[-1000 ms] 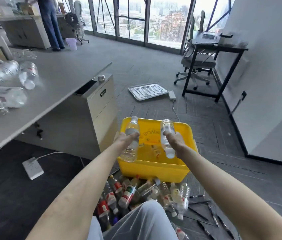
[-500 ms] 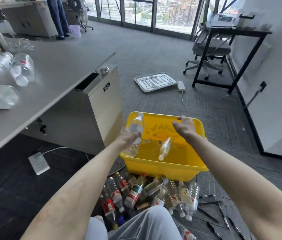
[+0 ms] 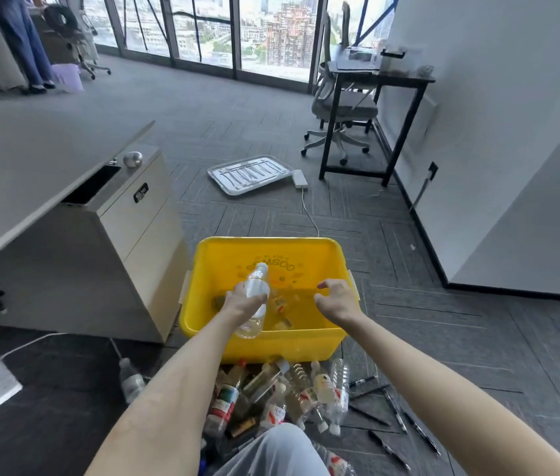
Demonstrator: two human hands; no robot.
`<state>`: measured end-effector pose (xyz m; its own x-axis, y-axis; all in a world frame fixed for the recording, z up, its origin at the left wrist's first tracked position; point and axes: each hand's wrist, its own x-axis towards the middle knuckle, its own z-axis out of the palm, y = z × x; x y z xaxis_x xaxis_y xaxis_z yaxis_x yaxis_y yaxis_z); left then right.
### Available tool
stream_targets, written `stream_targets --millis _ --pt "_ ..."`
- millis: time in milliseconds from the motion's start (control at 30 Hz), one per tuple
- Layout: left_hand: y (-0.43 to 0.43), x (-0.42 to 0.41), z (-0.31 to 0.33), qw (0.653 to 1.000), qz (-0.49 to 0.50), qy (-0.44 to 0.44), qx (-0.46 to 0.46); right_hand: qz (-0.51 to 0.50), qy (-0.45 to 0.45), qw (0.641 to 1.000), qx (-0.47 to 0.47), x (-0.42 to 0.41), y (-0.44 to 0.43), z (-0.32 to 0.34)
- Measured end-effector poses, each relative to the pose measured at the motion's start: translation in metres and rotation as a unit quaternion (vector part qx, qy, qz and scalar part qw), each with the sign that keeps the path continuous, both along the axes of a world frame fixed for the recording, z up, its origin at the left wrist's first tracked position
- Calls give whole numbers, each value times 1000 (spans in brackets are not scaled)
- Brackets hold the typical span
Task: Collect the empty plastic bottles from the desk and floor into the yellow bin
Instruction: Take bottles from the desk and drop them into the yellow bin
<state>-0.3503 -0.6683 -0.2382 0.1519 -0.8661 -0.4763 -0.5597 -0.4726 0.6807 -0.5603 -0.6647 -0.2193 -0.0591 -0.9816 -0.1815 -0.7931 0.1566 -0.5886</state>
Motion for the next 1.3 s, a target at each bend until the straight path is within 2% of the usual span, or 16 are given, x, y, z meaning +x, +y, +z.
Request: stream_targets --millis 167,367,567,800,967,1300 --pt "-16 -20 35 988 3 -80 -132 -10 -8 1000 -28 -5 -2 15" --pt "7 7 39 965 -115 -210 -105 8 5 1000 -14 8 5 25" --pt "44 49 67 946 -121 -276 -117 70 31 996 -48 49 21 57" --pt "107 105 124 930 -74 -332 -137 167 48 978 -116 120 55 101" --pt "169 160 164 910 -25 -378 -170 236 28 957 -166 188 91 132" --pt "337 270 214 886 154 -397 -180 431 7 876 -216 349 204 179"
